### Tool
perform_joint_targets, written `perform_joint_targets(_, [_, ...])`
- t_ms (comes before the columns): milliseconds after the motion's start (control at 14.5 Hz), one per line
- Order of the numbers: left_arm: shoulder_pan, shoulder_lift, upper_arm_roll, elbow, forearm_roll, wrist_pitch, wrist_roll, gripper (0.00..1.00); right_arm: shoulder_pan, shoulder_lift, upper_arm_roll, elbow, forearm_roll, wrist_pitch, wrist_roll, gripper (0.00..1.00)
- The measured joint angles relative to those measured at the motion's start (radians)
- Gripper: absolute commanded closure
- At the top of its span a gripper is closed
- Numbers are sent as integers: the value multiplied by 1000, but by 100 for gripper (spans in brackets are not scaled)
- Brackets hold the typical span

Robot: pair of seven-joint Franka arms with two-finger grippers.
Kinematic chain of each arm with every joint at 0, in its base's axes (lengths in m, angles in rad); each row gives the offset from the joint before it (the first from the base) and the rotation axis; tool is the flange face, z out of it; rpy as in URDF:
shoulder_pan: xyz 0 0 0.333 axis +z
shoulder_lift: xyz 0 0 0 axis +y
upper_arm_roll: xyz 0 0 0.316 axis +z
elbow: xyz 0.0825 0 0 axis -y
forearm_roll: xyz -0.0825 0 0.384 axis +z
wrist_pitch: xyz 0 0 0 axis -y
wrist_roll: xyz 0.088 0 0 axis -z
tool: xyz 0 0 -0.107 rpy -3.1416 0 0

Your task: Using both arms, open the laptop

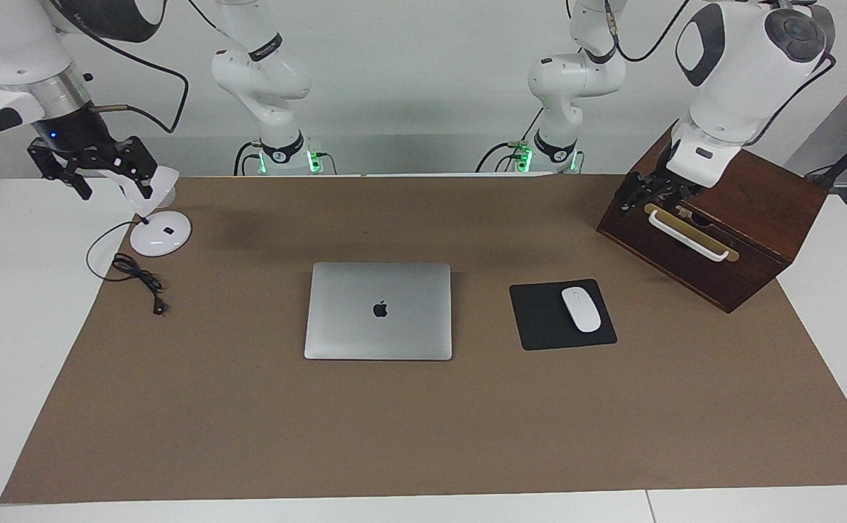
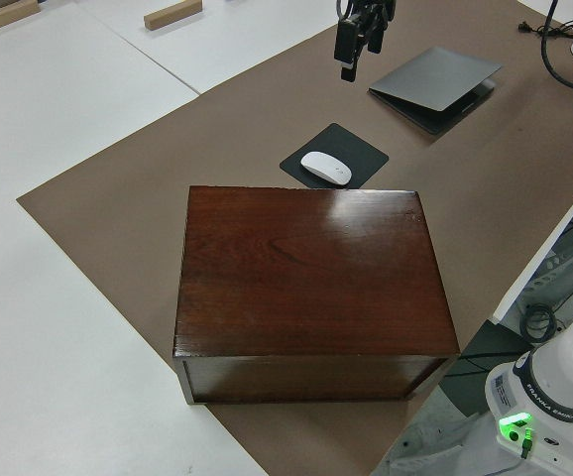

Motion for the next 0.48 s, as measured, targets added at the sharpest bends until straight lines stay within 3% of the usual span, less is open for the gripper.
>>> perform_joint_targets(69, [0, -1, -1, 0, 0, 0, 0, 0, 0, 0, 0, -2, 4, 18, 8, 0])
perform_joint_targets(138, [0, -1, -1, 0, 0, 0, 0, 12, 0, 0, 1, -3, 15, 31, 17, 0])
perform_joint_targets(207, [0, -2, -1, 0, 0, 0, -1, 39, 2, 0, 2, -7, 33, 45, 34, 0])
perform_joint_targets(414, [0, -2, -1, -1, 0, -1, -8, 89, 6, -1, 17, -69, 66, 143, 70, 0])
perform_joint_targets(483, [-1, -2, -1, -4, 0, -1, -25, 99, 15, -3, 20, -113, 79, 193, 73, 0])
